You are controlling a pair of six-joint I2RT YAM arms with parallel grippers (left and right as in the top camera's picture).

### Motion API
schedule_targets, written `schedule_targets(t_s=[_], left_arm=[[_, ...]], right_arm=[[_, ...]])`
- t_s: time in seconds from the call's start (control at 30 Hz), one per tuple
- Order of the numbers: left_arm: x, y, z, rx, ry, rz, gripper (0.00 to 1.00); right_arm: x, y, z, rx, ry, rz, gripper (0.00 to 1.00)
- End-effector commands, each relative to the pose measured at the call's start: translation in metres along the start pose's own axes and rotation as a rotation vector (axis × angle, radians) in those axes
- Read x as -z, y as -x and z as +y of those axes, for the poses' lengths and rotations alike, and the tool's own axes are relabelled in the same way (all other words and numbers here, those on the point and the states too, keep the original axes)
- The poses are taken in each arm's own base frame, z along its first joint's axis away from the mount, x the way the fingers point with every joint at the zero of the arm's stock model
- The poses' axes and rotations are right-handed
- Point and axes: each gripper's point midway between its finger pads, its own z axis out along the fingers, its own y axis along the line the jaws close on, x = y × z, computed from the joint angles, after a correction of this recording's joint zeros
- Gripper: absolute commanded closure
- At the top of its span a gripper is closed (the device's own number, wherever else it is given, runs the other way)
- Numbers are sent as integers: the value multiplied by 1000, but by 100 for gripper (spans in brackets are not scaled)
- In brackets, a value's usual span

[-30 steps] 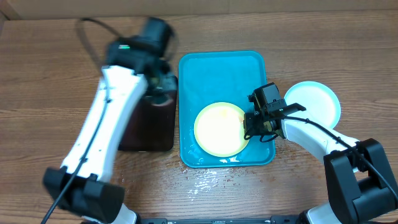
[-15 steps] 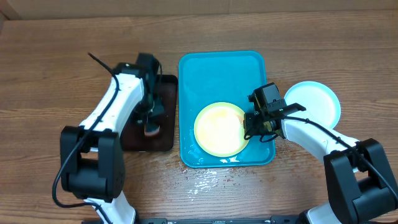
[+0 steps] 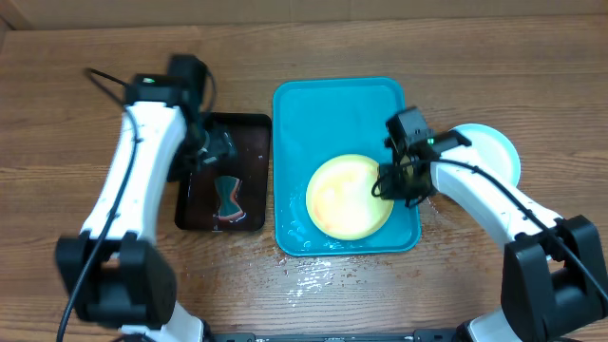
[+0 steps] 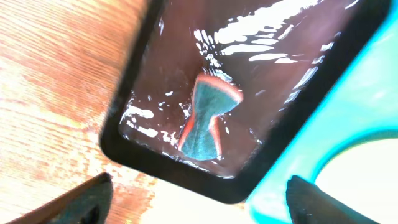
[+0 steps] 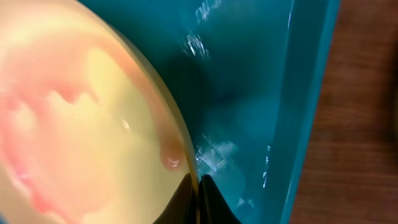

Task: Clean dirty plates on tray and stack at the side
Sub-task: 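Lift the yellow plate with the right gripper and tilt it over the black tray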

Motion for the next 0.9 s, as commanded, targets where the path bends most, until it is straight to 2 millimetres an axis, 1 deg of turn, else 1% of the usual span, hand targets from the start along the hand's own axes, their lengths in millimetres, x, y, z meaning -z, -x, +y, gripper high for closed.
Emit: schedule_targets(t_s=[0.0, 0.03, 0.07, 0.13, 0.17, 0.23, 0.3, 0.37, 0.43, 0.47, 0.5, 0.57, 0.6, 0.63, 0.67, 0.7, 0.77, 0.87], left_arm=[[70, 13, 2, 11, -157, -152, 1], [82, 13, 4, 15, -189, -174, 0], [97, 15, 6, 20, -230, -205, 0], [123, 15, 9, 20, -299, -263, 0], [135, 14, 10, 18, -331, -291, 0], [156, 10, 14, 19, -370, -346, 0], [172, 4, 20, 24, -383, -398, 0], [186, -3, 24, 22, -392, -442, 0], [195, -10, 27, 15, -395, -474, 0], [200, -14, 28, 1, -396, -495, 0], [203, -16, 29, -6, -396, -507, 0], [208, -21, 31, -28, -395, -526, 0], [210, -23, 31, -38, -392, -532, 0], [210, -24, 33, -43, -381, -535, 0], [209, -24, 35, -39, -371, -533, 0], [207, -25, 37, -34, -357, -528, 0], [202, -26, 42, -24, -326, -511, 0], [199, -25, 42, -22, -322, -499, 0]], right_arm=[[58, 45, 33, 146, -1, -176, 96], [68, 50, 41, 169, -1, -203, 96], [80, 58, 53, 203, 0, -244, 96], [99, 68, 78, 263, 15, -317, 96], [105, 72, 89, 284, 21, -352, 96], [116, 80, 120, 336, 44, -446, 96], [120, 83, 145, 375, 47, -514, 96], [119, 85, 169, 407, 45, -572, 96], [113, 85, 189, 434, 42, -607, 96], [106, 84, 202, 453, 37, -622, 96], [100, 83, 210, 464, 24, -631, 96], [86, 84, 217, 475, -40, -653, 96], [81, 85, 217, 473, -82, -670, 96], [79, 88, 215, 463, -150, -701, 96], [80, 88, 214, 462, -172, -713, 96], [83, 87, 216, 462, -195, -732, 96], [96, 83, 224, 462, -220, -785, 96], [116, 77, 227, 452, -266, -851, 96]])
